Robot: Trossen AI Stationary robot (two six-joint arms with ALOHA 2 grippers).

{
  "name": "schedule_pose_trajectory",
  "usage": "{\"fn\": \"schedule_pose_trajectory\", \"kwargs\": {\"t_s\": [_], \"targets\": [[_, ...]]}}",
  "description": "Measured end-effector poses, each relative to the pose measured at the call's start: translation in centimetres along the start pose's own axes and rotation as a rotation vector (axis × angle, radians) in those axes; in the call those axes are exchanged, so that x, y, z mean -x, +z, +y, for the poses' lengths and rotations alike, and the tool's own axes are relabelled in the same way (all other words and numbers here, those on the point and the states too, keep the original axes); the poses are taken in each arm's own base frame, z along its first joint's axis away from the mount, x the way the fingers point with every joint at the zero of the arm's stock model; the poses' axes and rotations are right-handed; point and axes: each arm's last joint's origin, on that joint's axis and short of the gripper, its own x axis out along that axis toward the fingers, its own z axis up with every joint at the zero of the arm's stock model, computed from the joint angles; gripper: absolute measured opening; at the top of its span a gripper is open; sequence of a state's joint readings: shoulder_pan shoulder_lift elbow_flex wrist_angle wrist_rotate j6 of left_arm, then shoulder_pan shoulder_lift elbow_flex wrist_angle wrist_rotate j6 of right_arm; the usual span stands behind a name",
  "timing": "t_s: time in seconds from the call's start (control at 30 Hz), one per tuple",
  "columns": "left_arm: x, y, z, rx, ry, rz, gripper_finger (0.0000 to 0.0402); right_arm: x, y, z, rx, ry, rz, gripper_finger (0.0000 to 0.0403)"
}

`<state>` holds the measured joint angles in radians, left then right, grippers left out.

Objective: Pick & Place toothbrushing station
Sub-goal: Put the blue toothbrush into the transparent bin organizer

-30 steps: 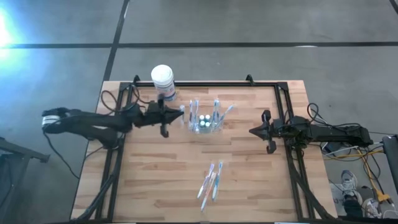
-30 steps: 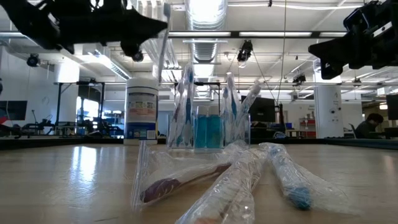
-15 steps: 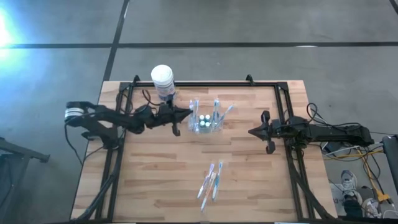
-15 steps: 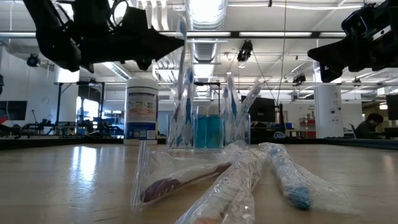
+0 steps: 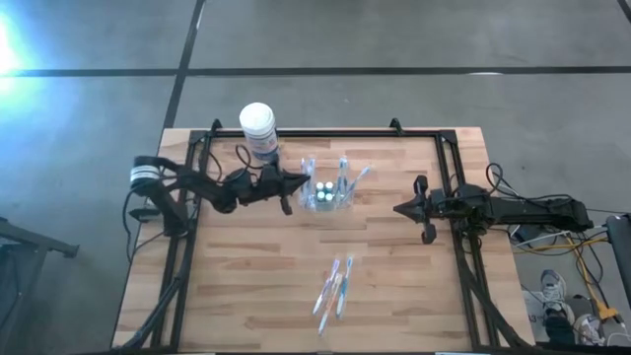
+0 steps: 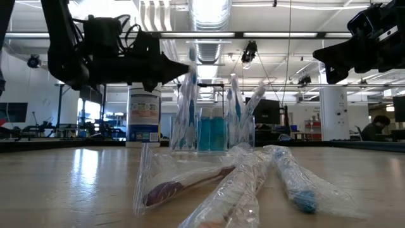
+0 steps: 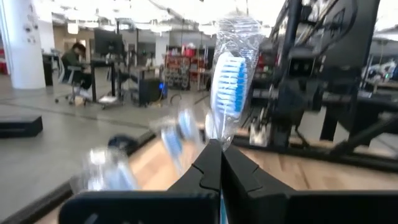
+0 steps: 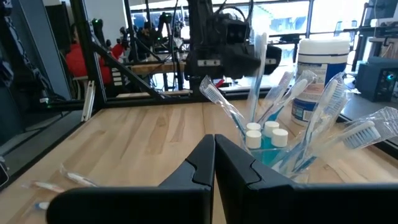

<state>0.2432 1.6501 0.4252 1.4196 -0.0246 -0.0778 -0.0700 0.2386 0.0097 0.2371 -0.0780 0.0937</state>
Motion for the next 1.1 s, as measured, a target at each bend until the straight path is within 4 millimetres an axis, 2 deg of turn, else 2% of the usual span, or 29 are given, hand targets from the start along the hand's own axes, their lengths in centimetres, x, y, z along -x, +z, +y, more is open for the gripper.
{"fn": "schedule_pose_trajectory", "kwargs": {"t_s": [0.27,0.8,1.1], "targets": [[-0.1,-1.8,0.2,0.009,0.009,0.053,0.0,0.0,0.0,0.0,0.0,0.0,0.001,0.0008],[0.1,-3.6,0.4,0.007,0.021,0.123,0.0,0.0,0.0,0.0,-0.004,0.0,0.001,0.0008],[1.4,-4.3,0.7,0.024,0.083,0.16,0.0,0.0,0.0,0.0,-0.004,0.0,0.001,0.0008]]}}
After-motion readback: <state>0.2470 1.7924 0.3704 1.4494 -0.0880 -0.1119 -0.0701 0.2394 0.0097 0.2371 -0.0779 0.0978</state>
